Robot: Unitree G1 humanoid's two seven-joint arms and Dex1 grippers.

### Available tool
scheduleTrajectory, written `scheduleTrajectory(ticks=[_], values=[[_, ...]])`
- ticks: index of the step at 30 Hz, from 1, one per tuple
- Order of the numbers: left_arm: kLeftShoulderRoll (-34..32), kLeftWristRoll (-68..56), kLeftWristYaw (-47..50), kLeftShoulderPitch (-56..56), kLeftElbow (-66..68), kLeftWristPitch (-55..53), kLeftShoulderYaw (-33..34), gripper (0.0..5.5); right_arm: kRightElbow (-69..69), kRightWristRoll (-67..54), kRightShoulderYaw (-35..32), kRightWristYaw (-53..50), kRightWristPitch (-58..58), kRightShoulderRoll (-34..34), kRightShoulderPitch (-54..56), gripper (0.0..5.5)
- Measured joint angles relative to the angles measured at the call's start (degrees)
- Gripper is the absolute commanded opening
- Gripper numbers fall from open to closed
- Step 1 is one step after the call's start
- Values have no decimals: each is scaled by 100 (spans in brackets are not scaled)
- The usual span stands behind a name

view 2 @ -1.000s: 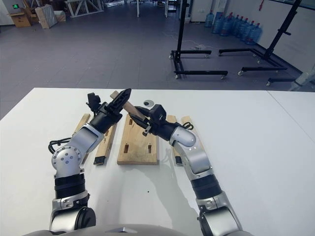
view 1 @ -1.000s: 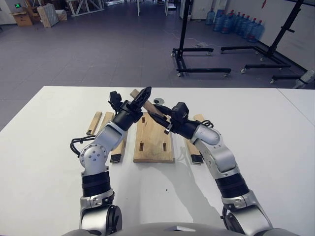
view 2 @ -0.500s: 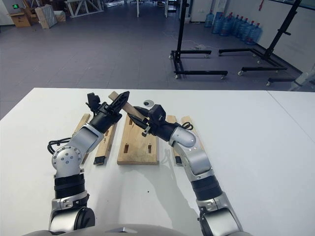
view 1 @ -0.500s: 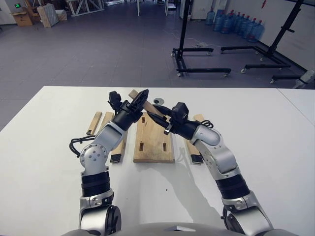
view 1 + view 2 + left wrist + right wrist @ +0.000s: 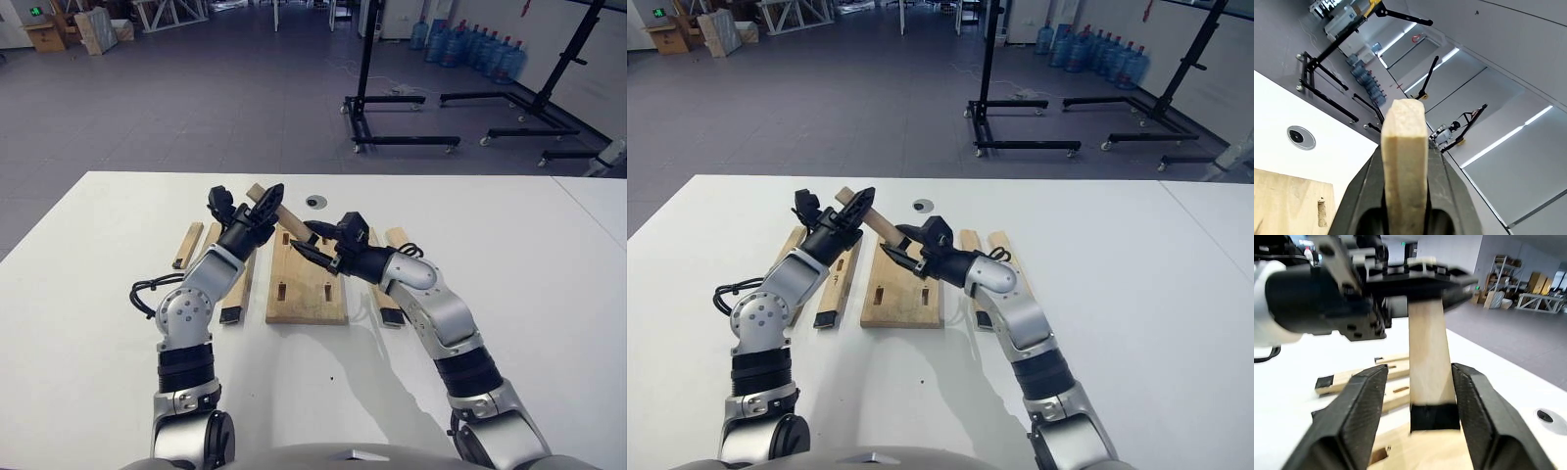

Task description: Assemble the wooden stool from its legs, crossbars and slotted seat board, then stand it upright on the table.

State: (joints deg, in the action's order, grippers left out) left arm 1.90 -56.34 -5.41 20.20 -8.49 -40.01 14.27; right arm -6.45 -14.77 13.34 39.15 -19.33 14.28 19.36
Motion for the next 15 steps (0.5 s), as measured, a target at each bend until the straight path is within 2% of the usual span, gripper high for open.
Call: scheduleTrajectory(ticks=[4,9,13,15], values=[[-297,862,200,8,-178,347,-155,39,-58,-163,-452,74,-218,334,53,376],[-1365,2440,745,-46,-854,680,-145,39,101,-351,-1207,-59,-361,657,182,470],[-1683,3255,815,-328,-1000,1016,-165,39,381,-320,-1228,-273,-382,520,203,537],[-1713,3493,739,-504,-801,1384,-145,39,492,-314,-1154,-416,-416,362,203,540]])
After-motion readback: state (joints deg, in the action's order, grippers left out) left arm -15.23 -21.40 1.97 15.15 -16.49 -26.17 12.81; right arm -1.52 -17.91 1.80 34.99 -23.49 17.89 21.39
